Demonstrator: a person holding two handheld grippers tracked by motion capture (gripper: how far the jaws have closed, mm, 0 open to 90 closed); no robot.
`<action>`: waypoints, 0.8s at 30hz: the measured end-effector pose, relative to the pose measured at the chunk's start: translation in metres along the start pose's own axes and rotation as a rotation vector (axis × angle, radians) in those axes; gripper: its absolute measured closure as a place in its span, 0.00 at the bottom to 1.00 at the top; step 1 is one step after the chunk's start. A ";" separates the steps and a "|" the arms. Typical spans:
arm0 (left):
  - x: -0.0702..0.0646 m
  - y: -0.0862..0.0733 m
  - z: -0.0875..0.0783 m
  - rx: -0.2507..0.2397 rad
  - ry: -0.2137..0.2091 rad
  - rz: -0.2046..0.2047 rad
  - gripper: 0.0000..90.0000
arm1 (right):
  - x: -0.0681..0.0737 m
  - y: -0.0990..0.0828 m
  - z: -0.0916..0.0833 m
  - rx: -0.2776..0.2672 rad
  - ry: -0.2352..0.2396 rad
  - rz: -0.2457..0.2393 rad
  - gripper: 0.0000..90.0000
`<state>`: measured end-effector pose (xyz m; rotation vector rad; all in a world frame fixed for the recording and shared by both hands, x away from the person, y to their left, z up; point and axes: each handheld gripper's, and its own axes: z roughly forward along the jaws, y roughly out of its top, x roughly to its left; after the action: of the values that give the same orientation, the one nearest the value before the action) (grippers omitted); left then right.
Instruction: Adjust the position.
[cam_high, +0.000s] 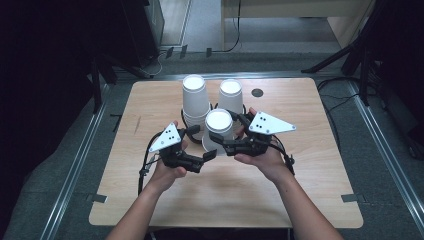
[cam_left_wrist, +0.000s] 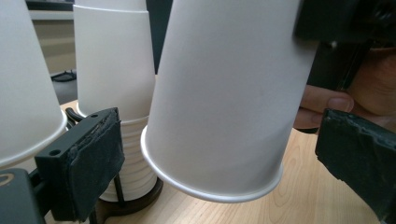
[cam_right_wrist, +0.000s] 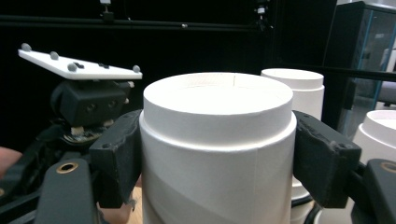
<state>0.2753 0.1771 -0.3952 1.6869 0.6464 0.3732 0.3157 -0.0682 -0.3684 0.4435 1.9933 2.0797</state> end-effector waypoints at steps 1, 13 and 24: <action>0.000 -0.001 0.001 0.004 -0.003 0.000 0.01 | 0.000 0.000 0.000 0.000 0.002 0.003 0.27; -0.007 -0.004 0.011 0.037 -0.011 0.027 0.01 | 0.003 0.002 -0.003 -0.011 0.048 0.025 0.27; -0.008 -0.009 0.018 0.049 -0.002 0.021 0.01 | 0.008 0.003 -0.001 0.002 0.069 0.023 0.27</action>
<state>0.2772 0.1587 -0.4066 1.7415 0.6413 0.3734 0.3078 -0.0663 -0.3650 0.4021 2.0384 2.1342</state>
